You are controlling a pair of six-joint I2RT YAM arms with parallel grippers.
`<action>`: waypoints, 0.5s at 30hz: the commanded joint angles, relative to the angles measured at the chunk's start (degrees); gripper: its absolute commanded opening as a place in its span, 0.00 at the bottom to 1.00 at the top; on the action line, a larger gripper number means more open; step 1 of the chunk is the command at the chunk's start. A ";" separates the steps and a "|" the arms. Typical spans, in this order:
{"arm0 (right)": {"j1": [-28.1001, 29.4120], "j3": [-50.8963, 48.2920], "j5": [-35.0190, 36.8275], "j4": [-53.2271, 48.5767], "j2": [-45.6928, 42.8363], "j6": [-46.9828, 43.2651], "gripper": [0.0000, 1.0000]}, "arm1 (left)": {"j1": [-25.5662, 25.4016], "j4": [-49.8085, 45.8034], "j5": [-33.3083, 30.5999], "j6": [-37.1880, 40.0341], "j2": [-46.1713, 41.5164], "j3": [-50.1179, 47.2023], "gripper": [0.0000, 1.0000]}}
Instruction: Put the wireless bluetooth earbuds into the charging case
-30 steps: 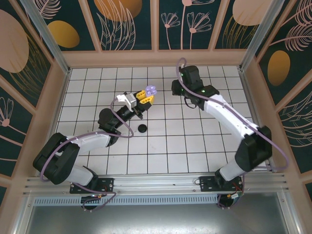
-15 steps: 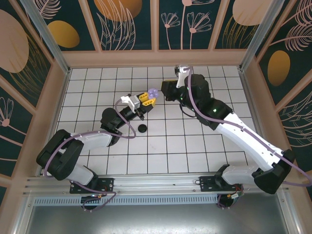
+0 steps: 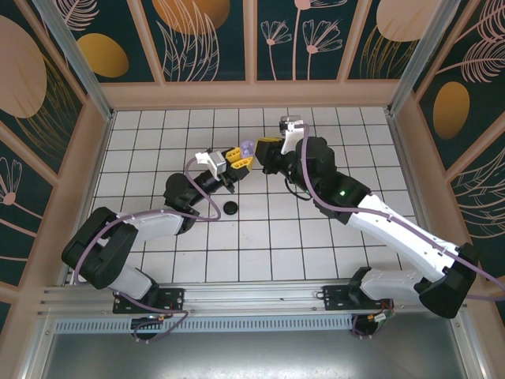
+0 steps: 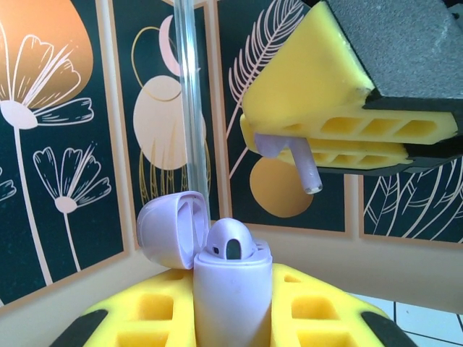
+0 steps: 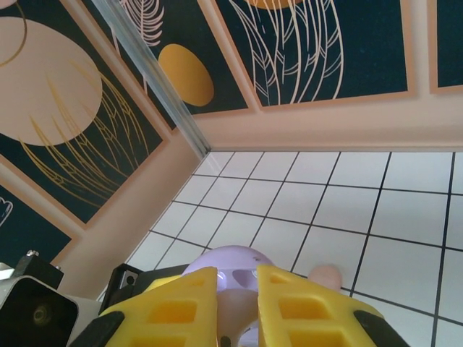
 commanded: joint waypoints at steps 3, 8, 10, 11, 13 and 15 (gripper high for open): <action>0.63 -0.05 1.33 5.03 -0.16 0.55 0.17 | -0.40 3.71 1.37 -1.50 0.63 1.51 0.00; 0.58 0.88 0.73 4.80 1.37 0.45 0.17 | -0.44 4.17 1.43 -1.94 0.80 1.60 0.00; 0.58 0.86 0.39 4.81 1.82 0.51 0.17 | -0.46 4.17 1.47 -2.04 0.74 1.77 0.00; 0.58 0.76 0.29 4.90 1.91 0.54 0.17 | -0.45 4.16 1.44 -2.03 0.71 1.78 0.00; 0.58 0.51 0.11 5.02 2.19 0.71 0.17 | -0.45 4.17 1.64 -2.03 0.71 1.89 0.00; 0.58 0.53 -0.07 5.15 2.56 0.72 0.17 | -0.45 4.17 1.62 -2.11 0.71 1.87 0.00</action>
